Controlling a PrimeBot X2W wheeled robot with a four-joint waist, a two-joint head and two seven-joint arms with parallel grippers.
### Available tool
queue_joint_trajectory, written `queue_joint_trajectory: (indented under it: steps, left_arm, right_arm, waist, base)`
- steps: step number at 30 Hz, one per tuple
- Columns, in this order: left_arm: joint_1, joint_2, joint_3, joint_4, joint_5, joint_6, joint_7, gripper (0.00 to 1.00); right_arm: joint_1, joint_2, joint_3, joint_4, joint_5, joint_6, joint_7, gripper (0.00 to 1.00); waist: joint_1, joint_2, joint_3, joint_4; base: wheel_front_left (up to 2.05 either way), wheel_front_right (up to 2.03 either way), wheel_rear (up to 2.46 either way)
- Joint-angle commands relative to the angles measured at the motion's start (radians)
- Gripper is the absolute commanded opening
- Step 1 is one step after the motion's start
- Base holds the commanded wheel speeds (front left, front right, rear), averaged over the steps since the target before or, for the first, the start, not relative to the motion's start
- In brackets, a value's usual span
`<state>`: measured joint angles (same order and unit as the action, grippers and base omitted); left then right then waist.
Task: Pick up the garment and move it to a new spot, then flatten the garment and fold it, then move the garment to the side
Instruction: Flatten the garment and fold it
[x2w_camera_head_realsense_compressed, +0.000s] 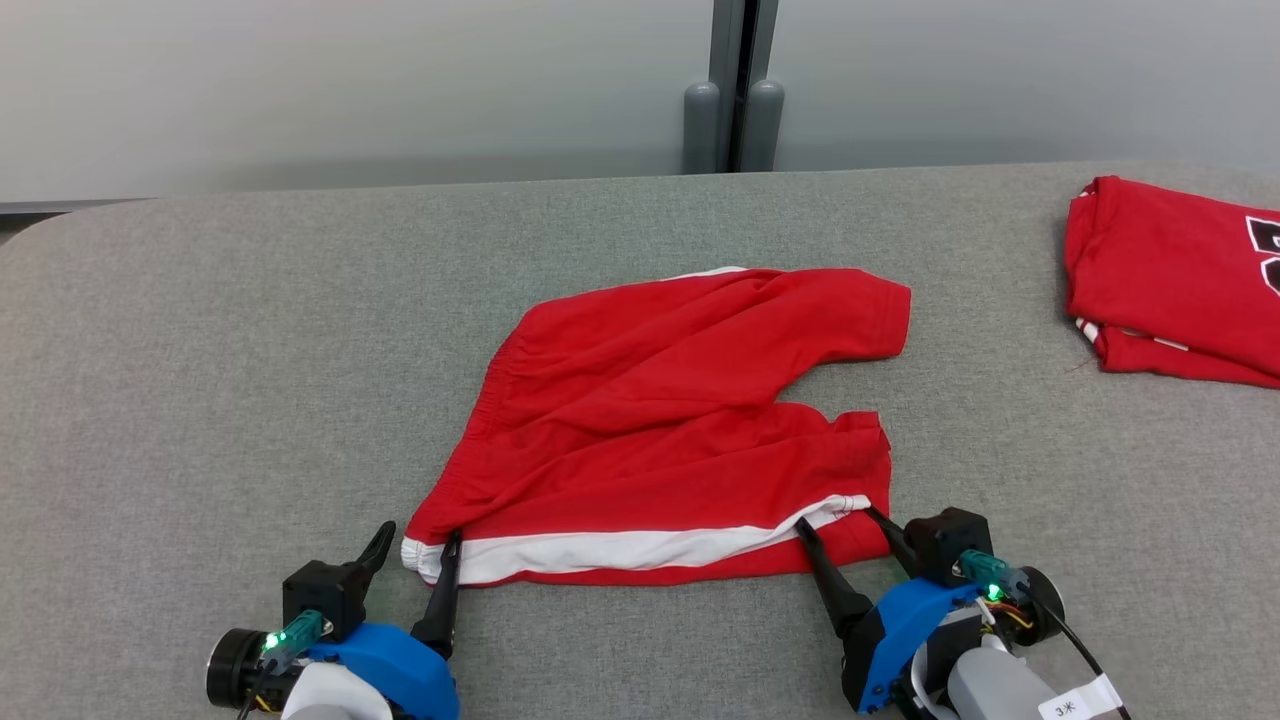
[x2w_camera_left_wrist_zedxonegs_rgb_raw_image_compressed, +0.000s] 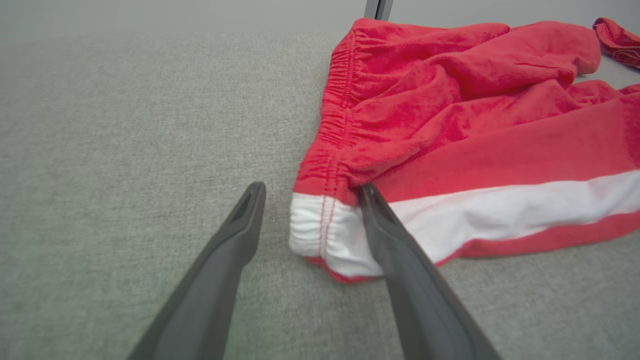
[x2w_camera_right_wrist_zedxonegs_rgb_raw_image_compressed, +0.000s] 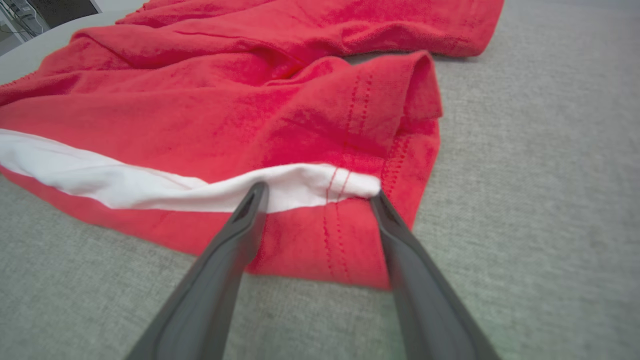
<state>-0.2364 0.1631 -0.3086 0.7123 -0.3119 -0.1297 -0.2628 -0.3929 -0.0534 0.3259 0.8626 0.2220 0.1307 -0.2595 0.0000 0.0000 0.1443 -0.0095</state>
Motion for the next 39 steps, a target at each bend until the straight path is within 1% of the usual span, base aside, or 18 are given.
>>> queue_joint_trajectory:
  steps: [1, 5, 11, 17, 18, 19, 20, 21, 23, 26, 34, 39]
  left_arm:
    - [-0.030, 0.011, -0.013, 0.014, -0.012, -0.001, -0.003, 1.00]
    - [-0.053, 0.016, -0.035, 0.044, -0.026, -0.001, -0.003, 1.00]
    - [-0.071, 0.024, -0.059, 0.065, -0.044, -0.001, -0.002, 1.00]
    - [-0.081, 0.025, -0.124, 0.091, -0.079, -0.001, -0.001, 1.00]
    - [-0.086, 0.026, -0.134, 0.087, -0.088, -0.001, 0.000, 1.00]
    - [-0.089, 0.026, -0.145, 0.081, -0.094, -0.001, 0.000, 0.62]
    - [-0.091, 0.026, -0.155, 0.073, -0.098, -0.001, 0.000, 0.40]
    - [-0.090, 0.028, -0.164, 0.060, -0.101, -0.001, -0.001, 0.00]
    - [-0.079, 0.036, -0.169, 0.031, -0.100, -0.001, -0.002, 0.00]
    - [-0.040, 0.037, -0.140, -0.029, -0.096, -0.001, -0.001, 0.00]
    - [0.026, 0.036, -0.100, -0.157, -0.067, -0.001, -0.002, 0.00]
    - [-0.010, 0.040, -0.082, -0.230, -0.072, -0.001, -0.003, 0.00]
  right_arm:
    - [-0.026, 0.002, 0.018, 0.017, 0.018, 0.000, -0.005, 1.00]
    - [-0.048, 0.002, 0.045, 0.028, 0.048, 0.000, -0.005, 1.00]
    - [-0.066, 0.003, 0.058, 0.016, 0.085, 0.000, -0.006, 1.00]
    - [-0.078, 0.002, 0.087, 0.000, 0.110, 0.000, -0.006, 1.00]
    - [-0.075, 0.002, 0.090, -0.003, 0.116, 0.000, -0.006, 0.87]
    - [-0.073, 0.003, 0.092, -0.008, 0.119, 0.000, -0.006, 0.26]
    - [-0.069, 0.003, 0.096, -0.015, 0.123, 0.000, -0.006, 0.00]
    - [-0.063, 0.003, 0.098, -0.022, 0.126, 0.000, -0.006, 0.00]
    - [-0.047, 0.002, 0.099, -0.033, 0.129, 0.000, -0.006, 0.00]
    - [-0.017, -0.009, 0.085, -0.077, 0.126, 0.000, -0.006, 0.00]
    - [0.086, -0.056, 0.065, -0.246, 0.113, 0.000, -0.006, 0.00]
    - [0.066, -0.075, 0.052, -0.340, 0.096, 0.000, -0.006, 0.00]
  waist:
    - [0.0000, 0.0000, 0.004, -0.001]
    - [0.0000, 0.0000, 0.013, -0.001]
    - [0.0000, 0.0000, 0.021, 0.001]
    - [0.0000, 0.0000, 0.026, -0.001]
    - [0.0000, 0.0000, 0.026, -0.001]
    - [0.0000, 0.0000, 0.025, -0.001]
    - [0.0000, 0.0000, 0.024, -0.002]
    - [0.0000, 0.0000, 0.022, -0.002]
    - [0.0000, 0.0000, 0.018, -0.002]
    - [0.0000, 0.0000, 0.008, 0.000]
    - [0.0000, 0.0000, -0.022, 0.001]
    - [0.0000, 0.0000, -0.024, -0.010]
  base:
    - [0.00, 0.00, 0.00]
    - [0.00, 0.00, 0.00]
    - [0.00, 0.00, 0.00]
    - [0.00, 0.00, 0.00]
    - [0.00, 0.00, 0.00]
    - [0.00, 0.00, 0.00]
    - [0.00, 0.00, 0.00]
    - [0.00, 0.00, 0.00]
    - [0.00, 0.00, 0.00]
    - [0.00, 0.00, 0.00]
    - [0.00, 0.00, 0.00]
    - [0.00, 0.00, 0.00]
